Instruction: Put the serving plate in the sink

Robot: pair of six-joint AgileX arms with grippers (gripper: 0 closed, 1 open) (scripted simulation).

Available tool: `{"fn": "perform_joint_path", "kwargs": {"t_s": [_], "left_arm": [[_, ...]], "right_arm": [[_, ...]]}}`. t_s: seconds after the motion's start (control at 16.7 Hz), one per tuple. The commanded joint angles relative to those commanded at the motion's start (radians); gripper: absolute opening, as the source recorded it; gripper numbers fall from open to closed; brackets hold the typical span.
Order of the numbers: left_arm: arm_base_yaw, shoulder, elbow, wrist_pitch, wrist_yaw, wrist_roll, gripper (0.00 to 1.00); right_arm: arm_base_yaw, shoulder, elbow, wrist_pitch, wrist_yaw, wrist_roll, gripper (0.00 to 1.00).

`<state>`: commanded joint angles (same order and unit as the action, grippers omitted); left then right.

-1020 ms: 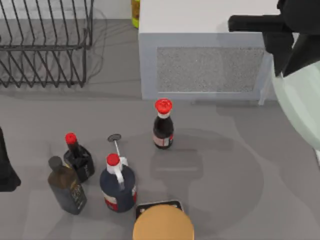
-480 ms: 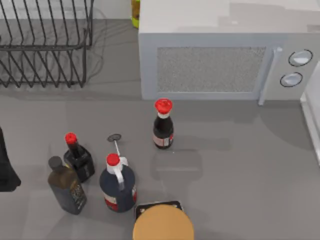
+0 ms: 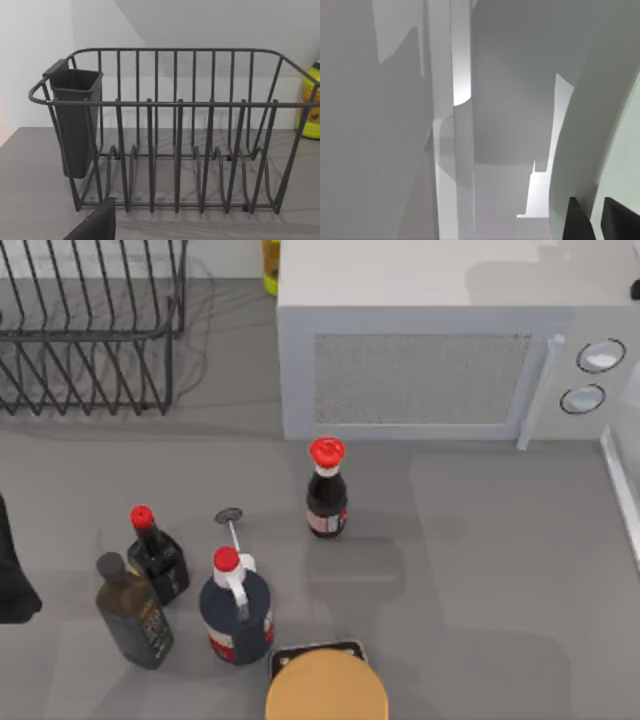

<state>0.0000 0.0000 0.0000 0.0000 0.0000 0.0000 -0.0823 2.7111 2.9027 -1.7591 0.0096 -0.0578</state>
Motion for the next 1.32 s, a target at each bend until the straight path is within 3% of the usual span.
{"fn": "perform_joint_path", "kwargs": {"t_s": [0.18, 0.96, 1.32], "left_arm": [[0.000, 0.000, 0.000, 0.000, 0.000, 0.000, 1.00], [0.000, 0.000, 0.000, 0.000, 0.000, 0.000, 1.00], [0.000, 0.000, 0.000, 0.000, 0.000, 0.000, 1.00]], "right_arm": [[0.000, 0.000, 0.000, 0.000, 0.000, 0.000, 0.00], [0.000, 0.000, 0.000, 0.000, 0.000, 0.000, 0.98], [0.000, 0.000, 0.000, 0.000, 0.000, 0.000, 1.00]]}}
